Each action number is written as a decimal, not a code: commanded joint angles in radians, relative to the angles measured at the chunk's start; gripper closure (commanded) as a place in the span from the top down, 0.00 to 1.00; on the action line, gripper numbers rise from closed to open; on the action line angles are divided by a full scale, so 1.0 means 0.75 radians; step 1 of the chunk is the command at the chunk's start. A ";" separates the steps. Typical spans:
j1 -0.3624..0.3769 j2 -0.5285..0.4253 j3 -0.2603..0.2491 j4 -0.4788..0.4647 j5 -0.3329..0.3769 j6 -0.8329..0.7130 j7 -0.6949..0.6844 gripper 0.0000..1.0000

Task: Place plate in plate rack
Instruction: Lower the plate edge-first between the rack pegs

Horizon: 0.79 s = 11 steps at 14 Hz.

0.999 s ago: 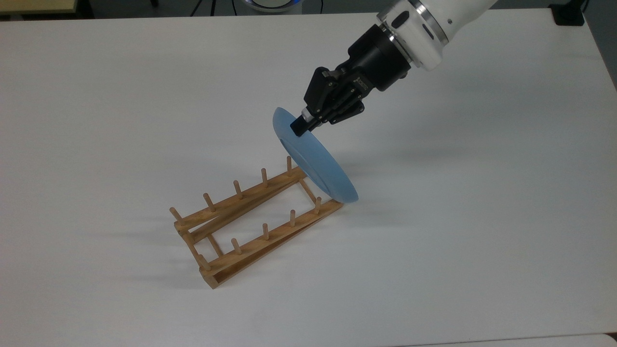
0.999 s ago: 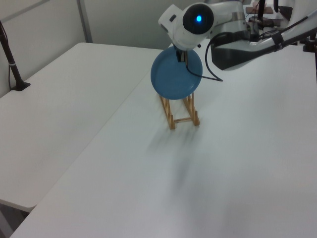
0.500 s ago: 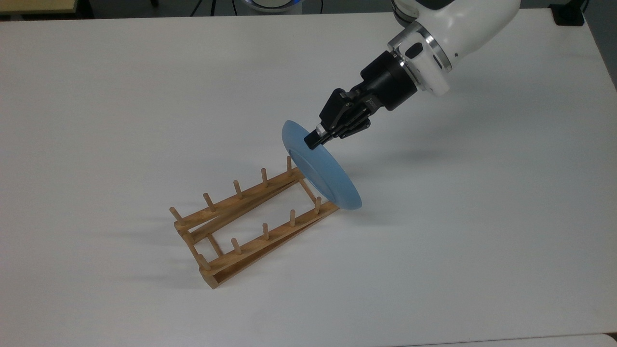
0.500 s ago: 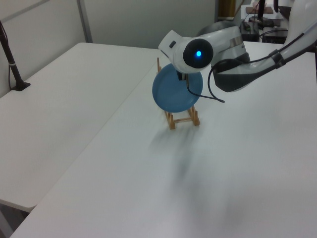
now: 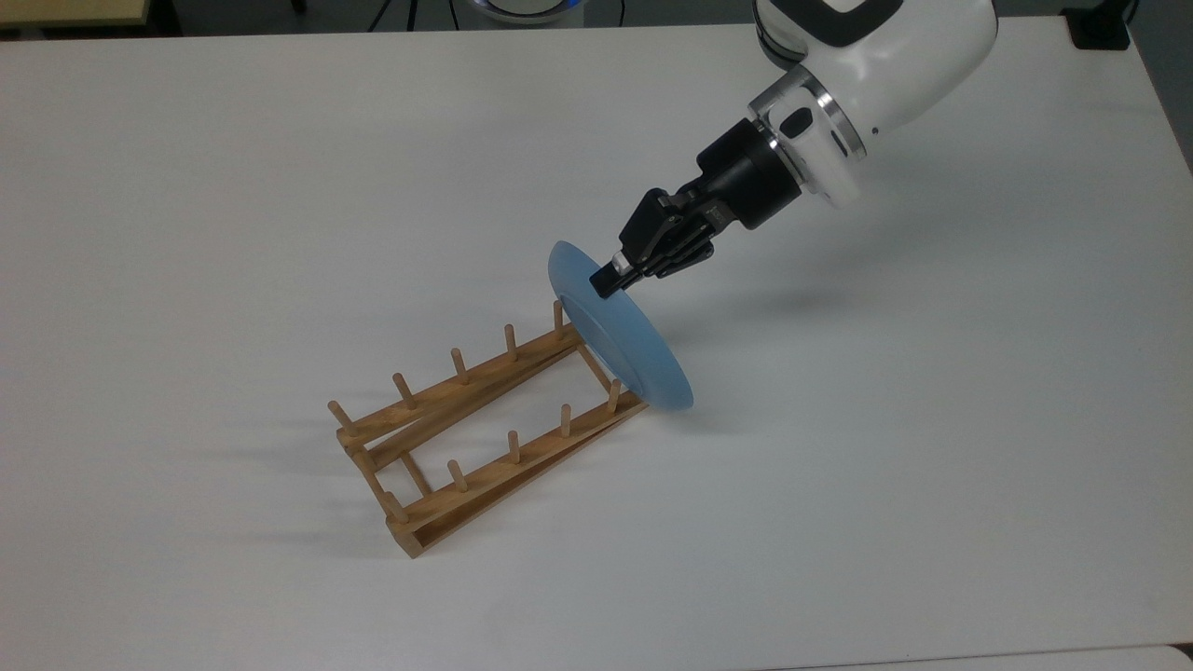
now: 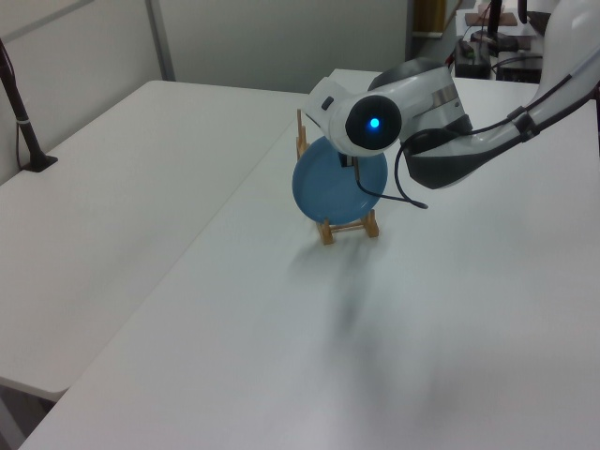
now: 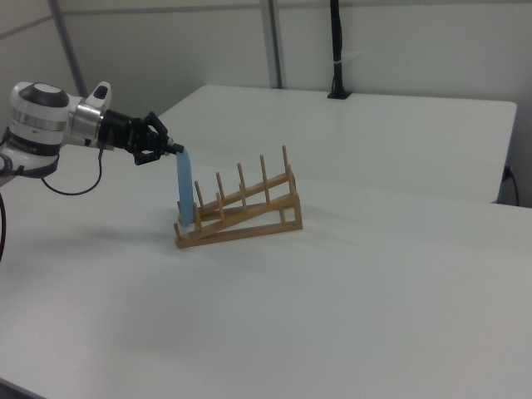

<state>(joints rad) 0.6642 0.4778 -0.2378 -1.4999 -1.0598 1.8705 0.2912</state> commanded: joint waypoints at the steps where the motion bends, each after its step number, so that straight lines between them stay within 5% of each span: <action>1: -0.002 -0.005 0.024 -0.029 -0.021 -0.027 0.076 0.00; 11: -0.041 0.017 0.043 -0.050 0.031 -0.007 0.248 0.02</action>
<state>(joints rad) 0.6515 0.4876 -0.2235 -1.5155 -1.0565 1.8595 0.4409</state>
